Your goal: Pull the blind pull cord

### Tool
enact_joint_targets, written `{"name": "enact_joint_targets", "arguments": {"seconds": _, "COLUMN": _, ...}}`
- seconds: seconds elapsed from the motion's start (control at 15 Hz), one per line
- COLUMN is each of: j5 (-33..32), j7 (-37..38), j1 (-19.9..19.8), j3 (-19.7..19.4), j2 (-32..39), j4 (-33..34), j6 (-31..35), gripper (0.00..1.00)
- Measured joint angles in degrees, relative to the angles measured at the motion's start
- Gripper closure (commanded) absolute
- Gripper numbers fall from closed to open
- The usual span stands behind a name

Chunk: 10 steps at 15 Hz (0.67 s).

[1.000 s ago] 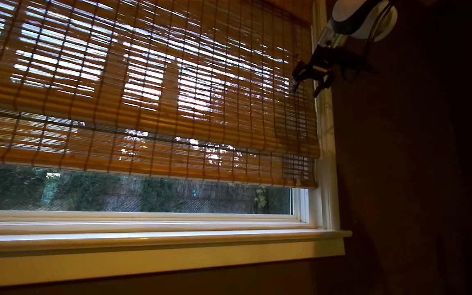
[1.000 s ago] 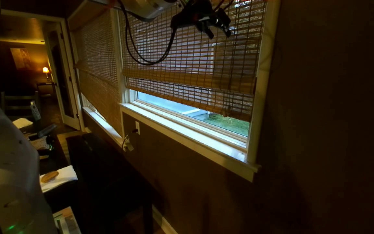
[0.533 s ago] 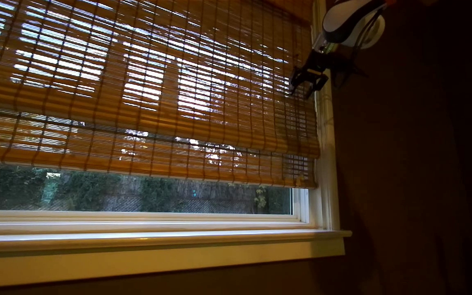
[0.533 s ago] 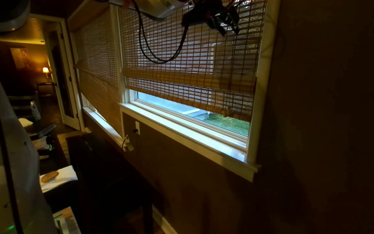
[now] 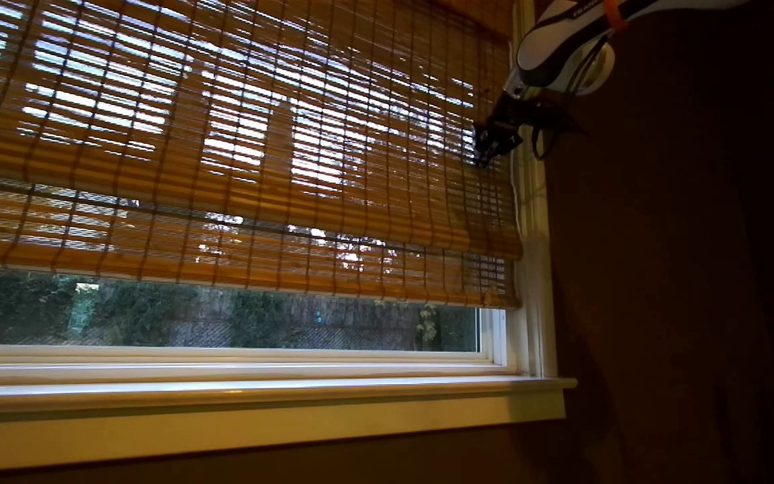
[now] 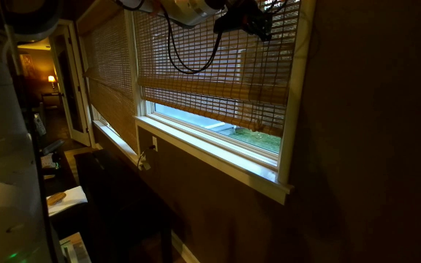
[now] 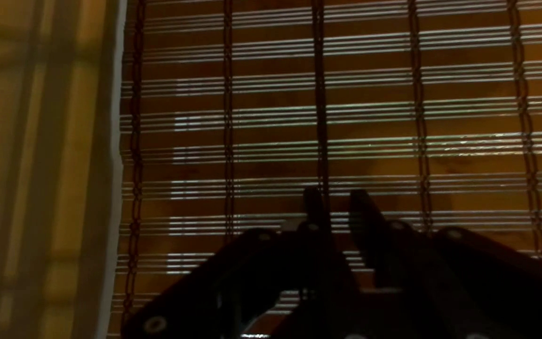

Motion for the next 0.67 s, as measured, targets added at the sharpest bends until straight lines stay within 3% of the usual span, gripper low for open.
{"name": "enact_joint_targets", "arguments": {"seconds": 0.33, "j5": -2.09, "j7": 1.29, "j1": 0.46, "j3": -0.50, "j2": -0.10, "j4": 0.42, "j6": -1.55, "gripper": 1.00}}
{"name": "enact_joint_targets", "arguments": {"seconds": 0.67, "j5": -7.75, "j7": 4.83, "j1": 0.30, "j3": -0.51, "j2": -2.30, "j4": 0.35, "j6": -8.72, "gripper": 1.00}}
